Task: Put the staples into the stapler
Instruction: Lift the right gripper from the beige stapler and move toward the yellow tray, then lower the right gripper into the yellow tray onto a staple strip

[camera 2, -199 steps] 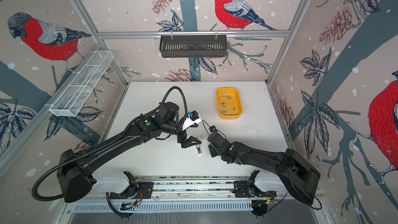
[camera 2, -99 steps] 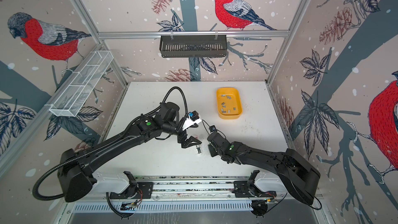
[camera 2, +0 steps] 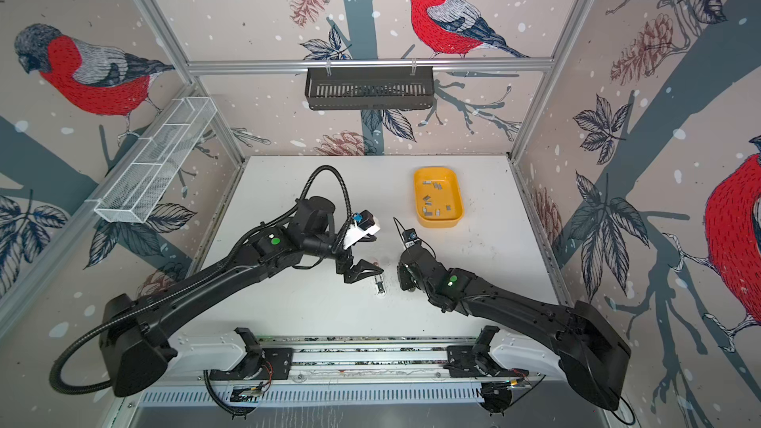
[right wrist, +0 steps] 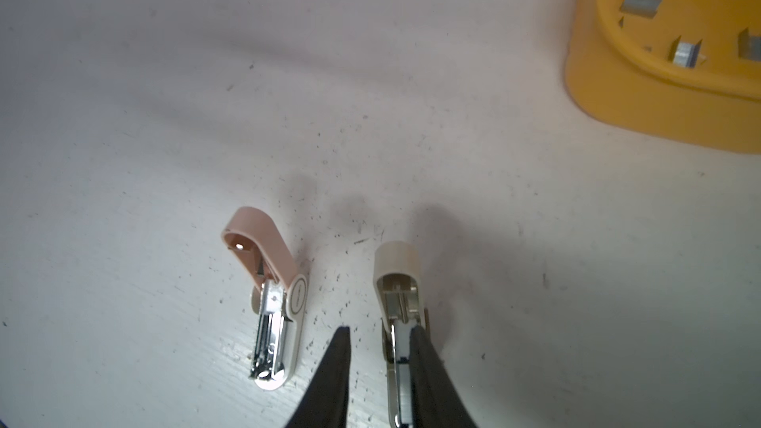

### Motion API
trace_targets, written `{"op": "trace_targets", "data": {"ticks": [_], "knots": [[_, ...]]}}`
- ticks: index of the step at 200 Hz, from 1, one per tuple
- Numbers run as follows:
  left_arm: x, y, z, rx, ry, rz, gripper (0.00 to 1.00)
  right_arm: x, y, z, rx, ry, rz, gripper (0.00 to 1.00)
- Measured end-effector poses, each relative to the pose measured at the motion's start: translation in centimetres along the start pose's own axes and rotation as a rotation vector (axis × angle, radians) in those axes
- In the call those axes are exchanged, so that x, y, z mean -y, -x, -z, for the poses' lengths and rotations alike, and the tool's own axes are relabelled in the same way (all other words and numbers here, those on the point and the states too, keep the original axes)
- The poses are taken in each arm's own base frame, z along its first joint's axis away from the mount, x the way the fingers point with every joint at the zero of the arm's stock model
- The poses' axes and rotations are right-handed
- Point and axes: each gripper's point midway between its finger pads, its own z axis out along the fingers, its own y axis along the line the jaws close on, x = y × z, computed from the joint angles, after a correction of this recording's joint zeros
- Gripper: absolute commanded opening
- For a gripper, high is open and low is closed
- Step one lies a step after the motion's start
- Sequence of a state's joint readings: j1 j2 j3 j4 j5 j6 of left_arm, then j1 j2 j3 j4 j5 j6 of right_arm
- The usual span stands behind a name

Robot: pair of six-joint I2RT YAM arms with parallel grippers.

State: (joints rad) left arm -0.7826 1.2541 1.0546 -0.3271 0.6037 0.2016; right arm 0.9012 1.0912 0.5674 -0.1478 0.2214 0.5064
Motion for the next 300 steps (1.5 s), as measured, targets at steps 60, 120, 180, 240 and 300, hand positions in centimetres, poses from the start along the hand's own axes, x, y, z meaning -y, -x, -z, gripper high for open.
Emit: {"op": "trace_targets", "data": {"ticks": [60, 120, 180, 240, 300], "knots": [[-2.3, 2.9, 4.1, 0.184, 0.122, 0.02, 0.98, 4.4, 8.3, 3.7, 0.166, -0.088, -0.172, 0.29], [-3.4, 3.4, 6.1, 0.258, 0.246, 0.034, 0.98, 11.8, 13.2, 2.1, 0.138, -0.23, -0.263, 0.26], [-4.4, 3.2, 6.3, 0.271, 0.304, 0.048, 0.98, 18.3, 16.7, -5.6, 0.018, -0.26, -0.331, 0.24], [-5.3, 2.4, 5.4, 0.24, 0.316, 0.069, 0.98, 21.2, 17.1, -13.2, -0.075, -0.271, -0.357, 0.25], [-5.5, 2.2, 5.1, 0.233, 0.316, 0.074, 0.98, 23.4, 16.2, -16.6, -0.129, -0.309, -0.387, 0.24]]}}
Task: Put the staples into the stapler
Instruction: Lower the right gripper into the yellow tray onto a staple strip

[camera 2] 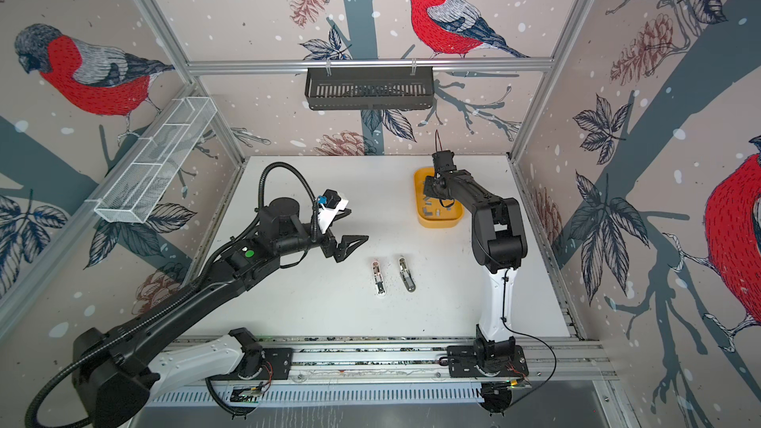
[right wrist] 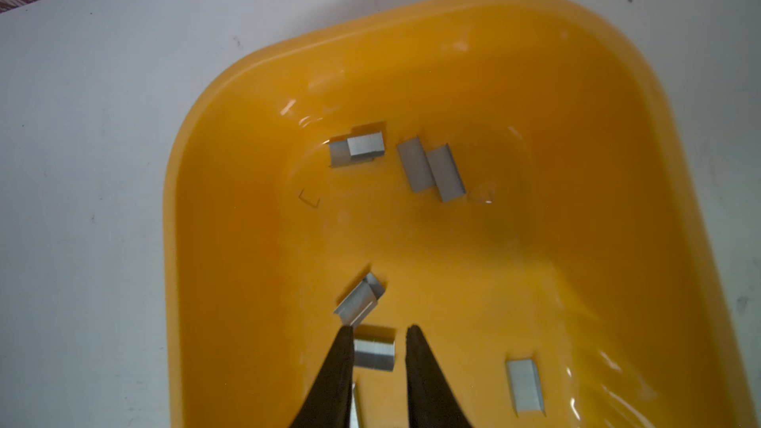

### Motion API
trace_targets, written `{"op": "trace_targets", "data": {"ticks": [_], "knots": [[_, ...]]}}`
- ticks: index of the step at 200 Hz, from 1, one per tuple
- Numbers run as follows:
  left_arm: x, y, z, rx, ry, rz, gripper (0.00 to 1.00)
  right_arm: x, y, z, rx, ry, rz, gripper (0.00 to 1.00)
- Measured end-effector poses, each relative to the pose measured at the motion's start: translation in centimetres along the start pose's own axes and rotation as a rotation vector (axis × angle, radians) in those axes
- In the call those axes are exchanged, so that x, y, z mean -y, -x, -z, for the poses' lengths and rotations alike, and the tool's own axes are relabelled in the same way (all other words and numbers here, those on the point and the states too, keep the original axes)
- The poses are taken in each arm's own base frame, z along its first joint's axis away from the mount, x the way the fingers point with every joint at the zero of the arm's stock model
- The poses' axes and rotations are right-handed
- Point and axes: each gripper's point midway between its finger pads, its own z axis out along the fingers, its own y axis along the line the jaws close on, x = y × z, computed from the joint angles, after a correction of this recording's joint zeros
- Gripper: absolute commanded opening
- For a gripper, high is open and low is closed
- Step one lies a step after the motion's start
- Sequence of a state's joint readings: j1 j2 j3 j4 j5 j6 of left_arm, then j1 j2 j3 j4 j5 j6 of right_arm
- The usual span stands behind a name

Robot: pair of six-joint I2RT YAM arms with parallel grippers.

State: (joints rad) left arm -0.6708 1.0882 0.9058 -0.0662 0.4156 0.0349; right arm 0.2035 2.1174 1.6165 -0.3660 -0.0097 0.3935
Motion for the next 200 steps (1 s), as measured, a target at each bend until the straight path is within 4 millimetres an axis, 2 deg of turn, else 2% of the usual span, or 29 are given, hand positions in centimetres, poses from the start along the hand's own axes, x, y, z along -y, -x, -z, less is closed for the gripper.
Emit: {"op": "trace_targets", "data": {"ticks": [24, 44, 106, 200], "knots": [[-0.1, -0.2, -0.2, -0.006, -0.001, 0.003, 0.98, 0.8, 1.7, -1.3, 0.019, -0.008, -0.02, 0.24], [0.0, -0.2, -0.3, -0.008, -0.004, 0.003, 0.98, 1.4, 2.3, -2.3, 0.014, -0.03, -0.026, 0.24], [0.3, -0.3, -0.5, -0.014, -0.028, 0.007, 0.98, 3.1, 3.0, -4.1, -0.004, -0.076, -0.045, 0.22], [0.4, -0.4, -0.7, -0.017, -0.038, 0.009, 0.98, 3.2, 2.8, -5.3, -0.026, -0.089, -0.043, 0.21]]}}
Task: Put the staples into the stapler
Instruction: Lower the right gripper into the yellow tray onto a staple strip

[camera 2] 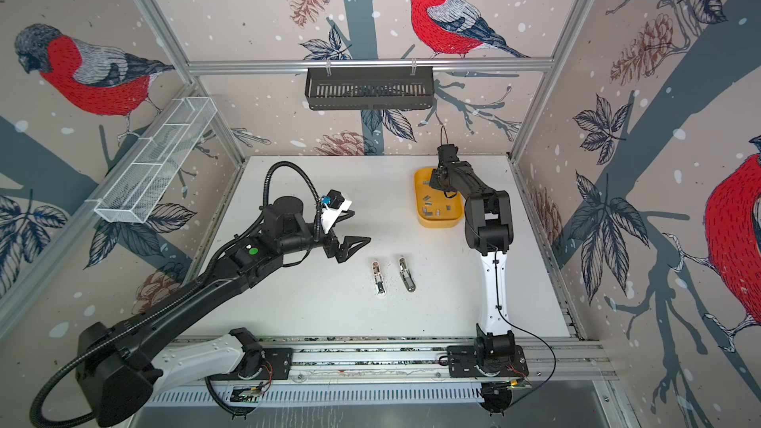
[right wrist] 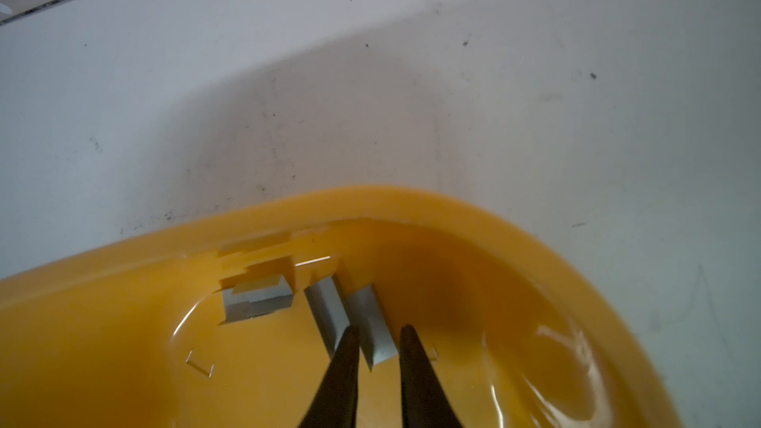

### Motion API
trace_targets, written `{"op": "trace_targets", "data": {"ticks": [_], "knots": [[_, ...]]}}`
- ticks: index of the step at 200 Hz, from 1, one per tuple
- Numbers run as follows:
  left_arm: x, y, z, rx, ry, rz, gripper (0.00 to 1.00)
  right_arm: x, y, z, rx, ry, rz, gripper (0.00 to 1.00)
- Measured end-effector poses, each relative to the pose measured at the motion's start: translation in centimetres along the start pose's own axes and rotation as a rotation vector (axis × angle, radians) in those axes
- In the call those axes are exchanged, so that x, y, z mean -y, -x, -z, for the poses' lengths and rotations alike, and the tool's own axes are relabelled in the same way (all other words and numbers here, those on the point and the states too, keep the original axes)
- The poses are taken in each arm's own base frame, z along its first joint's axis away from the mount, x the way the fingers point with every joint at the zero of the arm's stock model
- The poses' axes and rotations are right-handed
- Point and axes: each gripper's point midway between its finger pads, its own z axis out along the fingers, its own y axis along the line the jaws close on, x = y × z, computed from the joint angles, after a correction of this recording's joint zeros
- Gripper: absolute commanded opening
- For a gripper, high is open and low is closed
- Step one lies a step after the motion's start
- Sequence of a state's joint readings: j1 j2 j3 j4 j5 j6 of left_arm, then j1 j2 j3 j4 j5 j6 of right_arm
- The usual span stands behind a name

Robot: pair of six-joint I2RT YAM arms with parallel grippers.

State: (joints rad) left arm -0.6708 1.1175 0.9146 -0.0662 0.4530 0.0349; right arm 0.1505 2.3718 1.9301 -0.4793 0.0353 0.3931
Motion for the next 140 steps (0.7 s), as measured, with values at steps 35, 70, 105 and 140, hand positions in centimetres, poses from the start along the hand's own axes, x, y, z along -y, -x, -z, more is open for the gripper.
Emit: {"op": "trace_targets", "data": {"ticks": [35, 70, 105, 140], "knots": [[0.21, 0.09, 0.0, 0.002, -0.012, -0.001, 0.98, -0.01, 0.14, -0.21, -0.003, -0.004, 0.003, 0.2], [0.27, 0.14, 0.04, 0.003, -0.015, -0.001, 0.98, -0.03, 0.17, -0.54, -0.004, -0.004, 0.004, 0.18], [0.28, 0.18, 0.06, 0.004, -0.015, -0.002, 0.98, 0.09, -0.1, -0.9, -0.012, -0.009, 0.005, 0.15], [0.29, 0.2, 0.06, 0.005, -0.015, -0.002, 0.98, 0.12, -0.17, -0.95, -0.013, -0.01, 0.005, 0.12]]}}
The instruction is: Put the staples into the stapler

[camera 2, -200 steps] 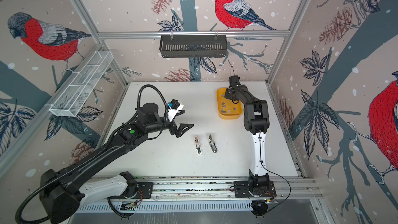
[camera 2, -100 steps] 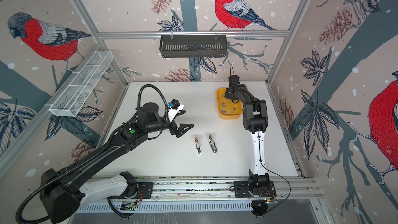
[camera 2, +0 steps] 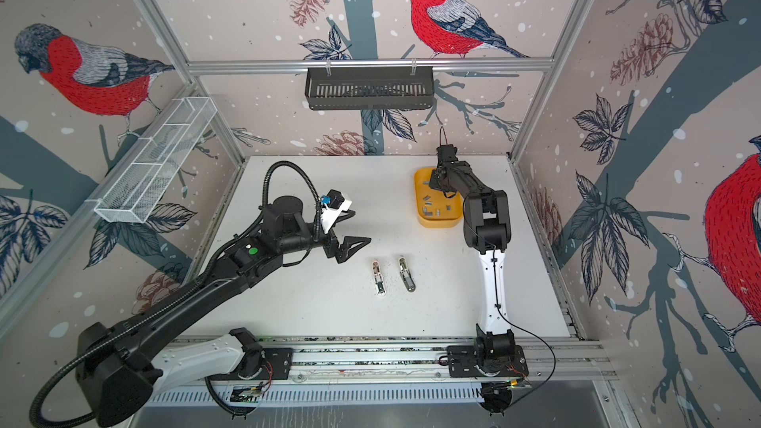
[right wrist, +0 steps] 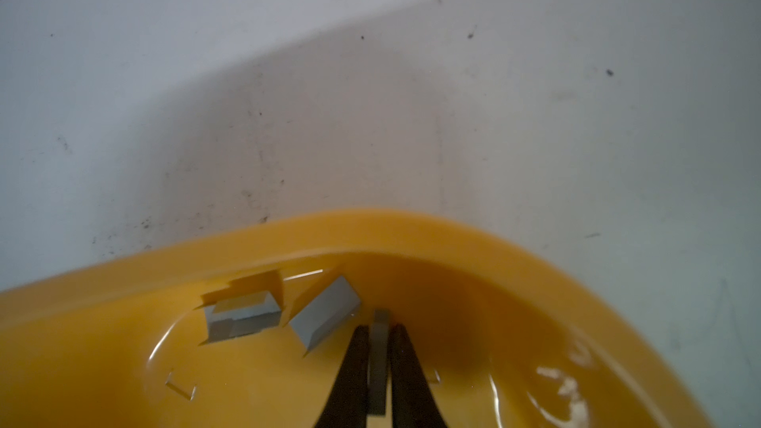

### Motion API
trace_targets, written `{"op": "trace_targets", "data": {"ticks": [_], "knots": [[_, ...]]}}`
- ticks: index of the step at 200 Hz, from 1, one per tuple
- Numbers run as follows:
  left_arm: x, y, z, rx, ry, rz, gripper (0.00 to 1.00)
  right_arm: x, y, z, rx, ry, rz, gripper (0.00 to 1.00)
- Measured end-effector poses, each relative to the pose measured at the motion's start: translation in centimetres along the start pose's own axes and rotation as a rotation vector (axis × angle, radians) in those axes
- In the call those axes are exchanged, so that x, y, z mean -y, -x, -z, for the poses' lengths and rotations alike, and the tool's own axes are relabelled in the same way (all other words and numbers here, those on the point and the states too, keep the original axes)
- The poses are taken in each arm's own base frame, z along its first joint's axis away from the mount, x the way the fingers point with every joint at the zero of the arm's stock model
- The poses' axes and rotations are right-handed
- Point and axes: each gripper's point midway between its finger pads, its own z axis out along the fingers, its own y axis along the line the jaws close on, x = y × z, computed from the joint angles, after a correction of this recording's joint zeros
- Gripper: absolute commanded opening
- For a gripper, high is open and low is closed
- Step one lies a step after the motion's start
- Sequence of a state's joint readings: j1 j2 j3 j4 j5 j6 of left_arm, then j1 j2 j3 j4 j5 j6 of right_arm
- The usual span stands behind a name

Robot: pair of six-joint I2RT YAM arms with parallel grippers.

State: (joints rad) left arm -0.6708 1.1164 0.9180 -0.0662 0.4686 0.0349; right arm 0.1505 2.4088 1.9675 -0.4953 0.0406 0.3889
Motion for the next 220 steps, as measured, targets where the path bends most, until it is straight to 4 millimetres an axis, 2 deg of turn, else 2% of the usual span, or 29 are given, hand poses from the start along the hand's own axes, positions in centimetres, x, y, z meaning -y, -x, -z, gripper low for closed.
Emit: {"op": "trace_targets", "data": {"ticks": [40, 72, 96, 123, 143, 170, 190, 220], "knots": [[0.0, 0.0, 0.0, 0.0, -0.002, 0.0, 0.98, 0.0, 0.0, 0.0, 0.003, 0.001, 0.0, 0.1], [0.0, 0.0, 0.0, 0.001, 0.0, 0.0, 0.98, -0.2, 0.0, 0.9, 0.004, 0.002, 0.006, 0.1], [-0.4, 0.1, 0.1, 0.002, 0.008, 0.003, 0.98, -0.3, 0.4, 2.7, 0.026, 0.003, 0.022, 0.1], [-2.1, 0.3, 0.9, 0.017, 0.052, 0.034, 0.98, -1.0, 0.5, 6.0, 0.065, 0.022, 0.038, 0.1], [-4.0, 0.6, 1.7, 0.035, 0.092, 0.065, 0.98, -2.6, -0.5, 9.4, 0.098, 0.065, 0.067, 0.1], [-6.8, 1.0, 3.1, 0.063, 0.159, 0.111, 0.98, -6.5, -2.7, 14.3, 0.15, 0.169, 0.129, 0.1], [-8.8, 1.1, 4.2, 0.083, 0.209, 0.149, 0.98, -9.9, -5.7, 17.2, 0.162, 0.264, 0.168, 0.1], [-10.3, 1.3, 5.5, 0.106, 0.245, 0.177, 0.98, -15.4, -12.2, 20.7, 0.132, 0.42, 0.233, 0.1]]}}
